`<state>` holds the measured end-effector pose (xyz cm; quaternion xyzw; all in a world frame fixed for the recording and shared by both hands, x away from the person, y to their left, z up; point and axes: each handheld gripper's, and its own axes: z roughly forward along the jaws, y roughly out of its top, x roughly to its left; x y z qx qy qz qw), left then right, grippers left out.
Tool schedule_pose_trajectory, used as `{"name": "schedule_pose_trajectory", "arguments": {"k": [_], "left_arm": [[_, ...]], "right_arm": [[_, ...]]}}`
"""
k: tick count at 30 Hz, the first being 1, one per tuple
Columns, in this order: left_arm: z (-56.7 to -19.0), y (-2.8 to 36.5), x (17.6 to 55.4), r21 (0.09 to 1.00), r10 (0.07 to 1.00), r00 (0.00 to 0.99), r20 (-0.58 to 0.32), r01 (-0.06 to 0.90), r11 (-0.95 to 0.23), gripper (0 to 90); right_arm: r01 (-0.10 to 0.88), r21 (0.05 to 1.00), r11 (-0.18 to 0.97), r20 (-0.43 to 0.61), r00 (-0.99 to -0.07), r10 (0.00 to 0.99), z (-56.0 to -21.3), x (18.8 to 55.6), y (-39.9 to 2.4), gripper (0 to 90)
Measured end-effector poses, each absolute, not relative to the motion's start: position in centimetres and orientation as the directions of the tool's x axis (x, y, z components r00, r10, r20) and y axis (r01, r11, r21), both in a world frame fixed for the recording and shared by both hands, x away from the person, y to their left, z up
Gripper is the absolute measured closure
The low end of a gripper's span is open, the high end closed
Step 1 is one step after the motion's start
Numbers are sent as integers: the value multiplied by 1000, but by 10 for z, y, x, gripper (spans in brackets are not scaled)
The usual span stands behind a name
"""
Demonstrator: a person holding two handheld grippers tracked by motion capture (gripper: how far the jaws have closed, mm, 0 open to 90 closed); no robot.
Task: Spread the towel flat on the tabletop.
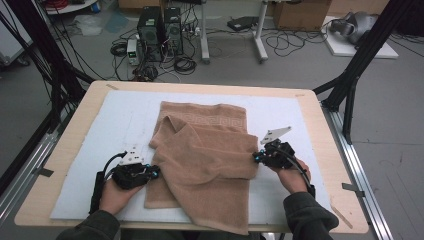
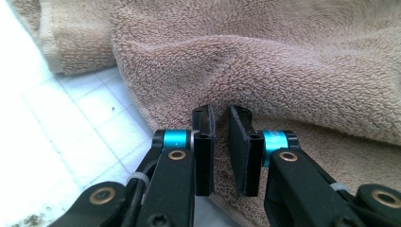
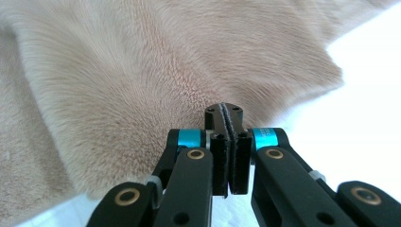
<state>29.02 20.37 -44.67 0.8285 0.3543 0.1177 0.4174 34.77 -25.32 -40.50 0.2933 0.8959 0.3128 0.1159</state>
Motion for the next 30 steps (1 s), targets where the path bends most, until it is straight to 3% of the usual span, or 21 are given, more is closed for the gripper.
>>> {"name": "schedule_pose_trajectory", "arguments": {"k": [2, 6, 10, 12, 14, 15, 18, 25, 30], "left_arm": [[-445, 205, 290, 785, 675, 729, -115, 484, -388, 745], [-441, 206, 291, 794, 671, 732, -117, 475, -380, 664], [-443, 205, 293, 776, 665, 736, -123, 489, -398, 572], [-447, 203, 293, 768, 664, 741, -100, 482, -422, 568], [-447, 201, 292, 769, 676, 734, -66, 469, -434, 623], [-446, 201, 291, 769, 678, 733, -56, 465, -438, 665], [-446, 202, 291, 765, 656, 751, -82, 469, -442, 822], [-437, 204, 294, 788, 665, 743, -82, 456, -413, 859], [-440, 203, 308, 796, 706, 703, -83, 473, -378, 859]], "right_arm": [[457, 647, 610, -11, -794, 608, -403, 348, -258, 884], [388, 697, 603, -34, -822, 568, -395, 335, -248, 745], [298, 748, 593, 10, -899, 439, -394, 314, -232, 657], [286, 733, 617, 25, -918, 396, -401, 307, -221, 613], [284, 693, 662, 19, -926, 378, -413, 306, -211, 588], [287, 670, 685, 9, -925, 379, -420, 307, -207, 605], [305, 627, 717, 9, -923, 385, -432, 312, -203, 810], [315, 680, 662, -65, -874, 482, -391, 326, -221, 821], [397, 646, 652, -52, -829, 557, -404, 357, -225, 816]]}}
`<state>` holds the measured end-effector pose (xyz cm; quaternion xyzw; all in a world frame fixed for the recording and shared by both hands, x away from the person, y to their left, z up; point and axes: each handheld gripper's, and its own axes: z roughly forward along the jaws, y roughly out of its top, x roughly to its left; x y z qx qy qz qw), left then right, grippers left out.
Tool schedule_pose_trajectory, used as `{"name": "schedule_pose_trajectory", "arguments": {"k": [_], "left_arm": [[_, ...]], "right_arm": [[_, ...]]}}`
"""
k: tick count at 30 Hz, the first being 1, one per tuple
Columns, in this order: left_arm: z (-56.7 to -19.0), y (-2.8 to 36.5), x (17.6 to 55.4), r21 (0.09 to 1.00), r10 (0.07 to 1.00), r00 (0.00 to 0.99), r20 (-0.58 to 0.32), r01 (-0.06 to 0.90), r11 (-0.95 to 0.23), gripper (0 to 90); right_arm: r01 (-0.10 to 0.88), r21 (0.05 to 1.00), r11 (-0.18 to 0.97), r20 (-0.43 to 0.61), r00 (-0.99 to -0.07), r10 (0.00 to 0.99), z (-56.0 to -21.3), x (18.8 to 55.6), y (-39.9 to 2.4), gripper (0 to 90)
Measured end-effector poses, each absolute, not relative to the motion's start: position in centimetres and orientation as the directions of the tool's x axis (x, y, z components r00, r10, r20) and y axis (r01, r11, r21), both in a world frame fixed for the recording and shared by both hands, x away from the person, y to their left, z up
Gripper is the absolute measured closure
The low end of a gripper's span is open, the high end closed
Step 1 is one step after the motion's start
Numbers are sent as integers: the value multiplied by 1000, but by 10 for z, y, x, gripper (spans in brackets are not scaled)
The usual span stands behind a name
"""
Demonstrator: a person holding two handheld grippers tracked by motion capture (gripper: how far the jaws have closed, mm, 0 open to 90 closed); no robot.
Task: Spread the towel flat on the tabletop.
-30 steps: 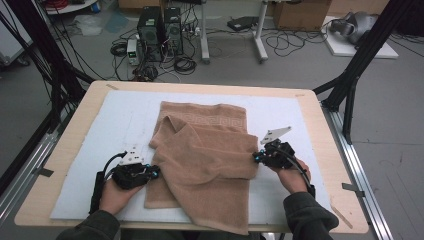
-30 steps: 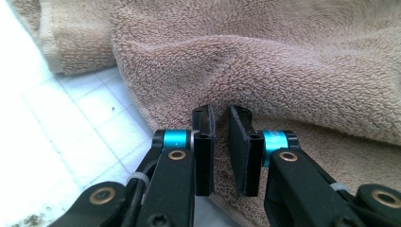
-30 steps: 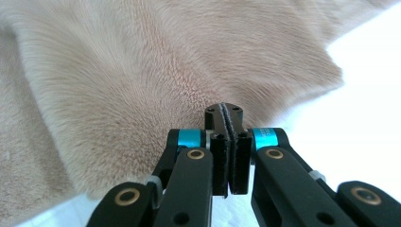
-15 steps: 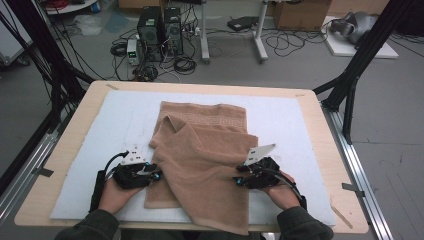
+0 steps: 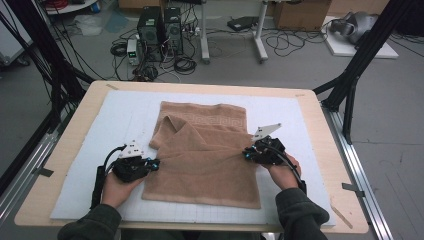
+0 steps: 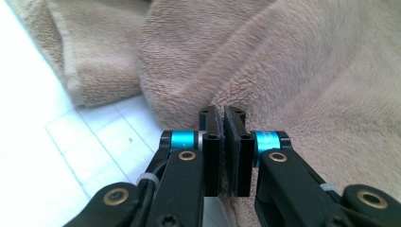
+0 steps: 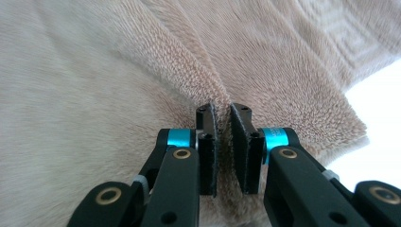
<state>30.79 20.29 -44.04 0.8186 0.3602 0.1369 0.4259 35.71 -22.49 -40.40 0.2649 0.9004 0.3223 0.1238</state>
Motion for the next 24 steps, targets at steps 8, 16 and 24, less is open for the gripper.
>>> {"name": "schedule_pose_trajectory", "arguments": {"k": [8, 16, 24], "left_arm": [[-433, 209, 303, 815, 692, 717, -88, 451, -363, 733], [-418, 213, 287, 833, 668, 740, -76, 416, -365, 568], [-428, 206, 288, 807, 656, 754, -38, 410, -425, 552]], "right_arm": [[383, 690, 614, -71, -809, 584, -401, 354, -229, 662], [289, 761, 581, -106, -828, 550, -378, 305, -240, 587], [321, 706, 631, -31, -877, 480, -416, 296, -229, 587]]}}
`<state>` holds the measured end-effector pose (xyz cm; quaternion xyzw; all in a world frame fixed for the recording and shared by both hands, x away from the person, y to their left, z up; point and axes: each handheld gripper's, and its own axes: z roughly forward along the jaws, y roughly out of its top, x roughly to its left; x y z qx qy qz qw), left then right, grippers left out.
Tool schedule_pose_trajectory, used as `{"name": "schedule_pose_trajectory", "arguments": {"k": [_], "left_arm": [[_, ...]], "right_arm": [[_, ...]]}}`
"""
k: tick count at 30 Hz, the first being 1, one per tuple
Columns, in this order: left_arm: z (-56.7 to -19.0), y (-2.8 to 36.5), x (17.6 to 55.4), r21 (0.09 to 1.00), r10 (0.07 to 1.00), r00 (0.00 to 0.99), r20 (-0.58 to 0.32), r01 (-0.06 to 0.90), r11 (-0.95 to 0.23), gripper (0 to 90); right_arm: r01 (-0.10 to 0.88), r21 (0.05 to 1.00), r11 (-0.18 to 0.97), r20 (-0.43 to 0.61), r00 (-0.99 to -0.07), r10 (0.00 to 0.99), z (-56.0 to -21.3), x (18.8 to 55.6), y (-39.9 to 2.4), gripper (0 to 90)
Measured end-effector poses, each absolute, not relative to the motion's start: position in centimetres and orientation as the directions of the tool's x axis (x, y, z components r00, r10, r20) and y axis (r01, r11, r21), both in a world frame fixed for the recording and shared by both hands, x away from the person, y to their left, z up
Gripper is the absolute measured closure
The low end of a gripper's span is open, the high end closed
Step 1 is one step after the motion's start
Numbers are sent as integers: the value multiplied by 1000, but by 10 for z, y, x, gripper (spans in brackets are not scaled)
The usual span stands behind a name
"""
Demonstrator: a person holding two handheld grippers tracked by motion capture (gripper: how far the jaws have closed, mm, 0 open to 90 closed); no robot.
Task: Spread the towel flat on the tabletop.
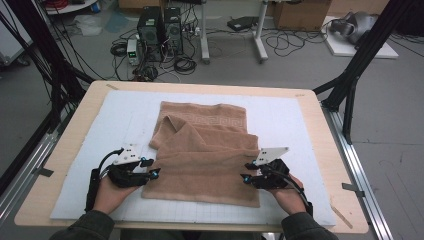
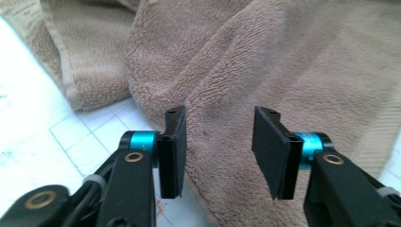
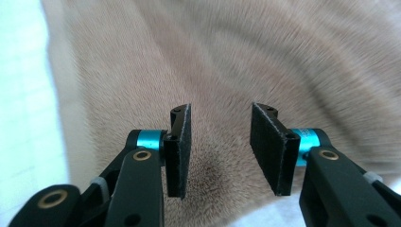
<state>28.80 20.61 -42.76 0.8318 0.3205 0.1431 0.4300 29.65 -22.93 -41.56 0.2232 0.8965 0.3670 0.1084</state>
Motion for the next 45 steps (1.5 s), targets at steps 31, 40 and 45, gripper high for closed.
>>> {"name": "schedule_pose_trajectory", "arguments": {"k": [31, 40, 45], "left_arm": [[-423, 207, 267, 812, 613, 787, -65, 399, -427, 891], [-394, 219, 231, 842, 563, 823, -76, 356, -406, 891], [-382, 218, 233, 851, 555, 828, -81, 348, -394, 682]], "right_arm": [[288, 706, 647, 11, -918, 396, -404, 290, -214, 856], [250, 736, 629, 45, -945, 323, -382, 253, -218, 802], [236, 770, 593, 3, -931, 366, -367, 253, -228, 711]]}}
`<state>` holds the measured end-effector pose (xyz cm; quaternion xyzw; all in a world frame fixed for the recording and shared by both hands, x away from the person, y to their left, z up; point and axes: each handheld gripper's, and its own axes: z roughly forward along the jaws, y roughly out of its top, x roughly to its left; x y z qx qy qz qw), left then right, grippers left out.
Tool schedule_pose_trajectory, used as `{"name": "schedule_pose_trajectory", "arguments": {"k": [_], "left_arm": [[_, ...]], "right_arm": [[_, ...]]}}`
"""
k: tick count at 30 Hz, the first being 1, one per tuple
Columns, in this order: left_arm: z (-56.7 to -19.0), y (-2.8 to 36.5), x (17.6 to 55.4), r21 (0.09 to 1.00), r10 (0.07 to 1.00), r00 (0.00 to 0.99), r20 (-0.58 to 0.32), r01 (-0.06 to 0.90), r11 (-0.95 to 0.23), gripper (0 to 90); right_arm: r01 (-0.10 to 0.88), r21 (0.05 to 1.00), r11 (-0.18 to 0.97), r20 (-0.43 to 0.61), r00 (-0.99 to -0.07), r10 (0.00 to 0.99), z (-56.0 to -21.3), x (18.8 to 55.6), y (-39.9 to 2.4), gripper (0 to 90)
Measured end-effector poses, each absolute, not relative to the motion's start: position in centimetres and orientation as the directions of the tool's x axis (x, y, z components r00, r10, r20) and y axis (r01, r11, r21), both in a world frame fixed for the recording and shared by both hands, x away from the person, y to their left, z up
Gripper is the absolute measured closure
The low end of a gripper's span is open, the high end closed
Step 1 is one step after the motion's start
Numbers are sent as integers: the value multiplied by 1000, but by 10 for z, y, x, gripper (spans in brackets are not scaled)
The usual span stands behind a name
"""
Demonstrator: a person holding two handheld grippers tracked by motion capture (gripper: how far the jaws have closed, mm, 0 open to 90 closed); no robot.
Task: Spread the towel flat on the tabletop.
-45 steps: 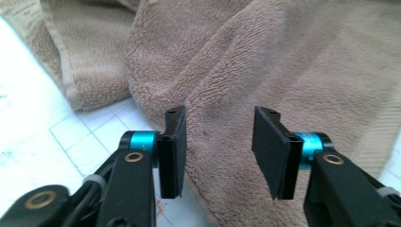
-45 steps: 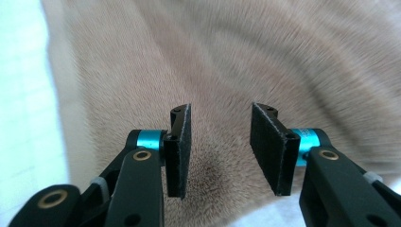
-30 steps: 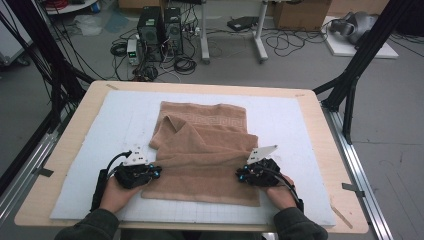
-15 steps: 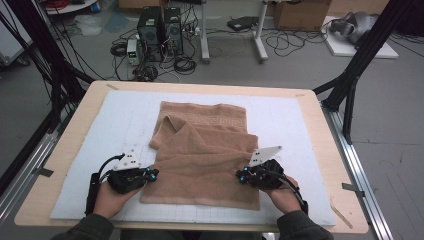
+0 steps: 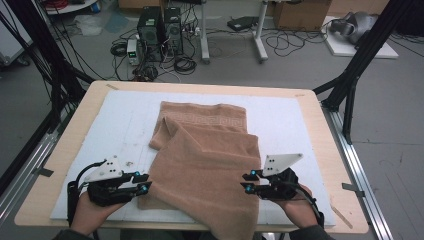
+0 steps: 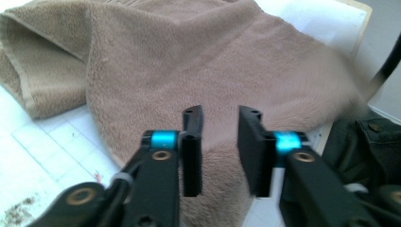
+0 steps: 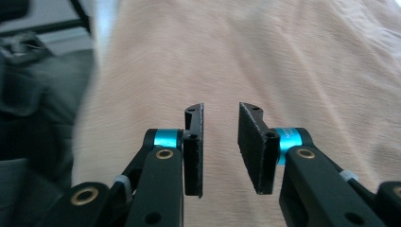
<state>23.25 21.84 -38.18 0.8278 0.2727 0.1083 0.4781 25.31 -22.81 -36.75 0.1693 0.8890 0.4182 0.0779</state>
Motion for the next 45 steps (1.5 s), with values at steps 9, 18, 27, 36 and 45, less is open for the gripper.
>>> {"name": "schedule_pose_trajectory", "arguments": {"k": [9, 18, 27, 36, 45], "left_arm": [[-432, 198, 280, 749, 573, 816, -74, 425, -508, 584], [-439, 196, 272, 754, 554, 830, -62, 402, -519, 862], [-415, 212, 235, 814, 547, 836, -47, 350, -464, 864], [-394, 222, 219, 871, 527, 847, -66, 306, -384, 673], [-433, 204, 275, 791, 597, 801, -40, 391, -471, 589]], "right_arm": [[312, 667, 676, 47, -924, 380, -423, 296, -207, 646], [315, 666, 676, 62, -927, 371, -436, 299, -203, 855], [255, 709, 657, 38, -945, 326, -413, 272, -204, 854], [201, 745, 636, 19, -960, 280, -387, 255, -211, 717], [340, 674, 655, 45, -905, 424, -426, 300, -215, 616]]}}
